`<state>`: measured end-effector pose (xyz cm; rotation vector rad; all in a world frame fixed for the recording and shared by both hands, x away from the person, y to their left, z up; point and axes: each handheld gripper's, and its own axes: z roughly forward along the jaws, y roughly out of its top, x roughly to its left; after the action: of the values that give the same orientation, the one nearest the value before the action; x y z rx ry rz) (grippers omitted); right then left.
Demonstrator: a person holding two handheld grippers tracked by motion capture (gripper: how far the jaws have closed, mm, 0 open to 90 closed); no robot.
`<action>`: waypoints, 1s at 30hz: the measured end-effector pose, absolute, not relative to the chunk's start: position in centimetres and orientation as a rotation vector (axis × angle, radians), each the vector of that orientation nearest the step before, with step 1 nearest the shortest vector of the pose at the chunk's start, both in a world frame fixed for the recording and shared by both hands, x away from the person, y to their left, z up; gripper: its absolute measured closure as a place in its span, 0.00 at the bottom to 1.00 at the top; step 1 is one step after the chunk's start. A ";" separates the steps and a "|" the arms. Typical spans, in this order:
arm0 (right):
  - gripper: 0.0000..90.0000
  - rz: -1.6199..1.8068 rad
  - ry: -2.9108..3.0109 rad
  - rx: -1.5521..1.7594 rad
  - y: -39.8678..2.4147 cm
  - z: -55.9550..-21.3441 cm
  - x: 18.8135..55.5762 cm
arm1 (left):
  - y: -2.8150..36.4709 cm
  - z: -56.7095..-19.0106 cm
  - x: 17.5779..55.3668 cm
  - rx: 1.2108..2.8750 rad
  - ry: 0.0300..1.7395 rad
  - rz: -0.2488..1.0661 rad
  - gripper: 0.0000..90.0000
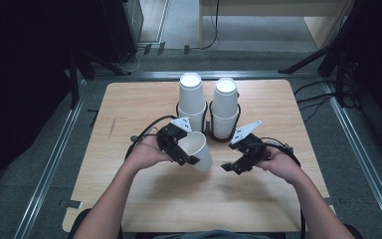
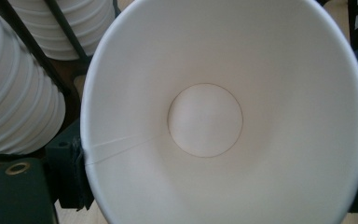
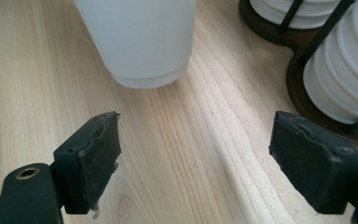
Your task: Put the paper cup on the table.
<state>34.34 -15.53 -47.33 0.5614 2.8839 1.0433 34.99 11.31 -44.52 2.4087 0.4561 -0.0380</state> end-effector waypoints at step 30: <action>0.18 1.069 2.828 0.628 -16.9 -47.2 35.6 | 16.9 -44.4 35.5 2.347 0.601 0.009 0.12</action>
<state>35.61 -16.94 -47.16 0.6284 2.8283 1.0688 35.49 16.87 -44.41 2.3475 0.6014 0.0086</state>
